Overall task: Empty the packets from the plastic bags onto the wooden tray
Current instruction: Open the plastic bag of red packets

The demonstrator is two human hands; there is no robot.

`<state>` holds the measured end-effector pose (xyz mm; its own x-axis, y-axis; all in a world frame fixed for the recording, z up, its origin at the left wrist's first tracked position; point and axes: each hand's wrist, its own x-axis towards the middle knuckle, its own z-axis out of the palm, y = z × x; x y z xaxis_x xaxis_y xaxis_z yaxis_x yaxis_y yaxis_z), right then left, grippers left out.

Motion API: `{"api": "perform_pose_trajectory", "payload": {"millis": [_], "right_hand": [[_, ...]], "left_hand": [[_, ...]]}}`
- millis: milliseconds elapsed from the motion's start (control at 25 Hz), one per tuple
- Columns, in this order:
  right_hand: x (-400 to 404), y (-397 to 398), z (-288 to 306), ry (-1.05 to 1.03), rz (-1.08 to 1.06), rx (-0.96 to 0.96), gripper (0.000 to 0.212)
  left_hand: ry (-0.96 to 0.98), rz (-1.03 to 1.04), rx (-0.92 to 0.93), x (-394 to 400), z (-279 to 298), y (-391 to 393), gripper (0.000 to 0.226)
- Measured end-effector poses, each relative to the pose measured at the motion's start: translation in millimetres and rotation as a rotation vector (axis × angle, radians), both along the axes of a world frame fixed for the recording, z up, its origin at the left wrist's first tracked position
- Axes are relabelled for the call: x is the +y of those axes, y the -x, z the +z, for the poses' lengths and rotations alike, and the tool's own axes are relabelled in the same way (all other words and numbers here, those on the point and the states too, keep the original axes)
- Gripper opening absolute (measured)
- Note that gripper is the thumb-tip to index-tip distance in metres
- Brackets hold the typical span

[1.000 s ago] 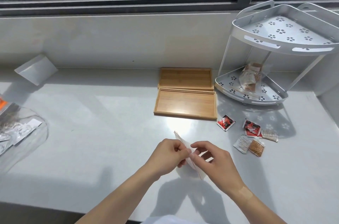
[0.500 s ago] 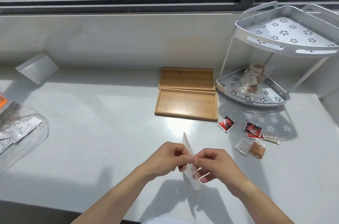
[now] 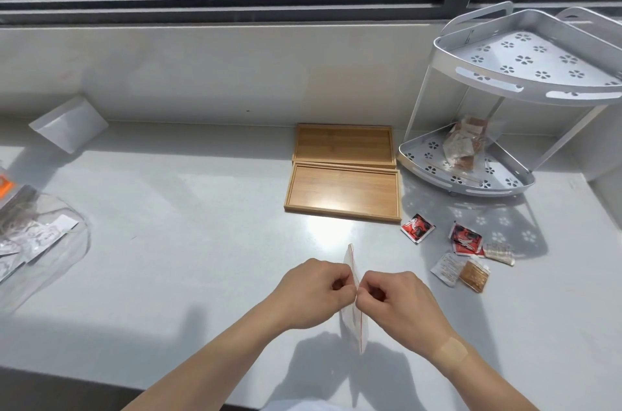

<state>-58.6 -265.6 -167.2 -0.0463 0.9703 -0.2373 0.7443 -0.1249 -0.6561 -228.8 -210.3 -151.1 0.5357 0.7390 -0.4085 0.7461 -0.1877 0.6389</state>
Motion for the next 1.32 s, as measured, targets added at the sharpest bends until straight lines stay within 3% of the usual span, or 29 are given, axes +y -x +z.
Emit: {"api": "perform_pose_trajectory", "payload": {"millis": [160, 240, 360, 560, 720, 800, 880, 1000, 1200, 1320], "right_hand": [[-1, 3, 4, -0.003, -0.057, 0.013, 0.021], [-1, -1, 5, -0.012, -0.113, -0.021, 0.022], [-1, -26, 9, -0.033, -0.226, -0.167, 0.021], [-2, -42, 15, -0.029, -0.159, -0.395, 0.020], [3, -43, 21, -0.028, -0.196, -0.413, 0.017], [6, -39, 25, -0.161, -0.192, -0.388, 0.006], [10, -26, 29, -0.332, -0.094, -0.289, 0.020], [23, -2, 28, -0.309, 0.129, -0.274, 0.030], [47, 13, 27, -0.439, 0.178, -0.278, 0.009], [58, 14, 36, -0.490, 0.190, -0.261, 0.004]], "left_hand": [[-0.007, 0.050, 0.010, 0, 1, -7, 0.025], [-0.125, 0.045, 0.089, -1, -1, -5, 0.021], [-0.261, 0.095, 0.202, 9, -2, 14, 0.017], [-0.218, 0.066, 0.193, 21, 5, 29, 0.019], [-0.113, 0.133, 0.103, 27, 5, 21, 0.021], [-0.003, 0.213, 0.002, 28, 6, 15, 0.024], [0.093, 0.296, -0.091, 27, 6, 8, 0.026], [0.141, 0.388, -0.190, 31, 8, 3, 0.023], [0.165, 0.476, -0.355, 41, 12, 17, 0.026], [0.280, 0.616, -0.371, 46, -5, 35, 0.023]]}}
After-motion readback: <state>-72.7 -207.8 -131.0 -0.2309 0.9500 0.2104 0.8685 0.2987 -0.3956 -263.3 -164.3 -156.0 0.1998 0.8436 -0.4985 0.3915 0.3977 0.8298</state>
